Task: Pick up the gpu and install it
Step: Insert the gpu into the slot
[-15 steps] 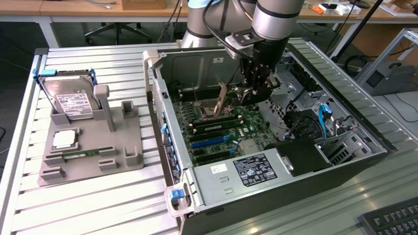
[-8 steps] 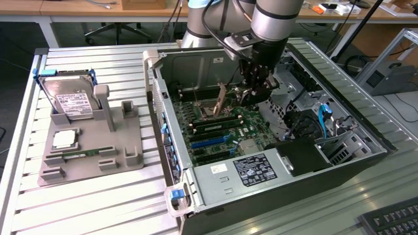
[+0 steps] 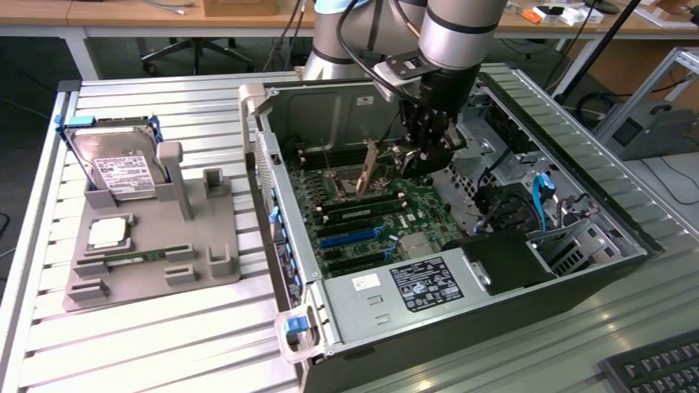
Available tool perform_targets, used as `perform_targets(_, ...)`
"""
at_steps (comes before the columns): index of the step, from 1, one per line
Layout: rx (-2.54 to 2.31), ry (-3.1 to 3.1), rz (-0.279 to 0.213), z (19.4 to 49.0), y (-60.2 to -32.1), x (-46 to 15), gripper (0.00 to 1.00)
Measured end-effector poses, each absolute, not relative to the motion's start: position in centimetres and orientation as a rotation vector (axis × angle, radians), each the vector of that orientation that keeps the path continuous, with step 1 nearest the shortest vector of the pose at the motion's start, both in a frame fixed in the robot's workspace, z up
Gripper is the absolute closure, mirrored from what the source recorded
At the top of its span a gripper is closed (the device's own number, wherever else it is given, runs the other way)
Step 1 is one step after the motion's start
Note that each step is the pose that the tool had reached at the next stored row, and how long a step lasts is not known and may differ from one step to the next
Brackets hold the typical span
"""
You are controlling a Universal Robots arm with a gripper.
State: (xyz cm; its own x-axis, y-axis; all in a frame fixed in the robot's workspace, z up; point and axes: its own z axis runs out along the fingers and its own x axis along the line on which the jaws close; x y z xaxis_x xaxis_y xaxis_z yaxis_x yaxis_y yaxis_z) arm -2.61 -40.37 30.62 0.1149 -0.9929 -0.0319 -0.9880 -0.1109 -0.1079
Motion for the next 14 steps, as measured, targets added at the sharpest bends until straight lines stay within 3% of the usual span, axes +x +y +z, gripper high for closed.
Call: perform_targets(14,-2.194,2.105,-0.079,30.47,-40.37,-2.67,0.73)
